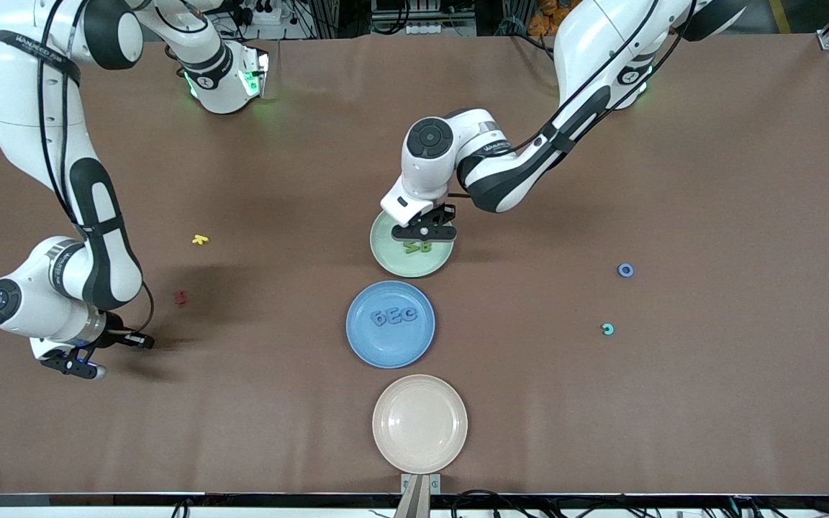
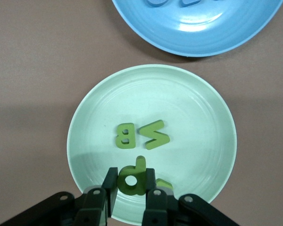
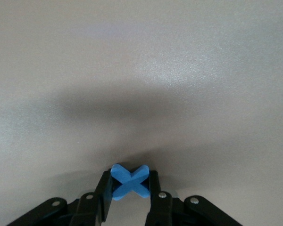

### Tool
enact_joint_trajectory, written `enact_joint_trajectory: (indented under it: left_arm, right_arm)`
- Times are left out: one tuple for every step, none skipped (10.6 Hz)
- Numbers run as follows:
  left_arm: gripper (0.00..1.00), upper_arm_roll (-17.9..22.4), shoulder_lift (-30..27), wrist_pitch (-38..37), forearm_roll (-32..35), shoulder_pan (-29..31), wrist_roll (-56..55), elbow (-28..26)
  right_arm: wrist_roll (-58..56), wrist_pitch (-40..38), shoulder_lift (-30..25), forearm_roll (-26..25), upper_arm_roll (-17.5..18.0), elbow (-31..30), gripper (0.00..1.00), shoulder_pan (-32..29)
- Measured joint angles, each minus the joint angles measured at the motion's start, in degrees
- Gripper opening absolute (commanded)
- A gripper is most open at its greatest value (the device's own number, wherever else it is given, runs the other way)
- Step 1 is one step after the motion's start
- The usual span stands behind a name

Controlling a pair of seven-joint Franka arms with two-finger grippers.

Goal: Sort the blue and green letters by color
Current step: 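Withdraw the left gripper while the right gripper places the blue x on blue plate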

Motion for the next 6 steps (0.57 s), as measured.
enact_joint_trajectory:
  left_arm:
    - [0.00, 0.0, 0.2, 0.0, 0.0, -0.1, -1.2, 0.0]
    - [0.04, 0.0, 0.3, 0.0, 0.0, -0.7, -2.6, 0.0]
    - [0.16, 0.0, 0.5, 0.0, -0.1, -1.7, -4.2, 0.0]
    - [0.53, 0.0, 0.7, 0.0, -0.1, -3.0, -5.9, 0.0]
    - [0.71, 0.1, 0.9, 0.0, -0.1, -4.2, -7.3, 0.0]
    - [1.00, 0.1, 0.9, 0.0, -0.1, -5.0, -8.1, 0.0]
  right_arm:
    - [0.0, 0.0, 0.0, 0.0, 0.0, 0.0, 0.00, 0.0]
    - [0.0, 0.0, 0.0, 0.0, 0.1, 0.2, 0.00, 0.0]
    - [0.0, -0.2, 0.0, 0.0, 0.4, 0.5, 0.00, 0.1]
    - [0.0, -1.2, 0.0, 0.0, 0.6, 1.2, 0.00, 0.3]
    - [0.0, -2.2, 0.0, 0.0, 0.7, 2.2, 0.00, 0.8]
    - [0.0, -2.6, 0.0, 0.0, 0.8, 3.0, 0.00, 1.4]
